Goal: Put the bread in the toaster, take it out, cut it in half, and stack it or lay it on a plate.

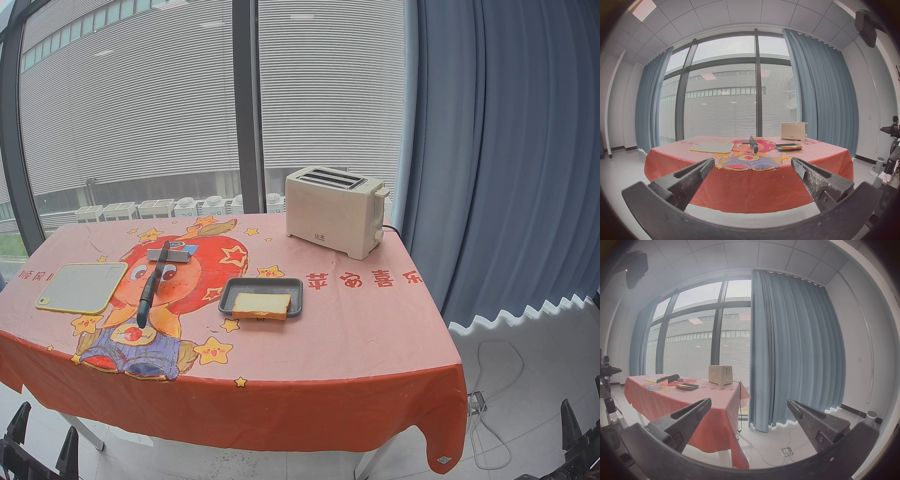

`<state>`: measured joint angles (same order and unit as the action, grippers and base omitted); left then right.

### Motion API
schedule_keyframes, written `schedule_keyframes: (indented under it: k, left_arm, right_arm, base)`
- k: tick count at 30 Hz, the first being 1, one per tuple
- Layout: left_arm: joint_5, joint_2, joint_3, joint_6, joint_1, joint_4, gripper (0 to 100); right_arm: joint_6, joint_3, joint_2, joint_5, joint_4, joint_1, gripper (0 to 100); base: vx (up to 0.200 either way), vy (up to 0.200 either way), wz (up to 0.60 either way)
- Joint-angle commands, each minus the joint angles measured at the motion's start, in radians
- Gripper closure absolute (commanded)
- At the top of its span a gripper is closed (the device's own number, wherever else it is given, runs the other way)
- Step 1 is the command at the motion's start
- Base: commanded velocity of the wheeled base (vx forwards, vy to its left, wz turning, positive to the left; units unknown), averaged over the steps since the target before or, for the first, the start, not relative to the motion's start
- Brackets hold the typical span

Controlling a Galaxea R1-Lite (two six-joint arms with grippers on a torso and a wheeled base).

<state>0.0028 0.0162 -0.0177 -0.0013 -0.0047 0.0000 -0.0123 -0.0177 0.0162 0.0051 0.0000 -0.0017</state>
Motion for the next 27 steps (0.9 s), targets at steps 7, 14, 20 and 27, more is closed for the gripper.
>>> schedule_keyframes:
  k: [7, 14, 20, 27]
  left_arm:
    - [0.000, -0.013, 0.018, 0.000, 0.000, 0.000, 0]
    - [0.000, -0.015, 0.018, 0.000, 0.000, 0.000, 0]
    - [0.000, -0.015, 0.018, 0.000, 0.000, 0.000, 0]
    - [0.000, -0.013, 0.018, 0.000, 0.000, 0.000, 0]
  right_arm:
    - [-0.005, 0.016, -0.016, 0.007, -0.043, 0.000, 0]
    - [-0.009, 0.018, -0.016, 0.010, -0.155, -0.001, 0]
    - [-0.034, 0.016, -0.016, 0.016, -0.130, 0.000, 0]
    - [-0.014, -0.053, 0.022, 0.110, -0.063, 0.005, 0]
  base:
    - [0.000, 0.000, 0.00]
    - [0.000, 0.000, 0.00]
    - [0.000, 0.000, 0.00]
    - [0.000, 0.000, 0.00]
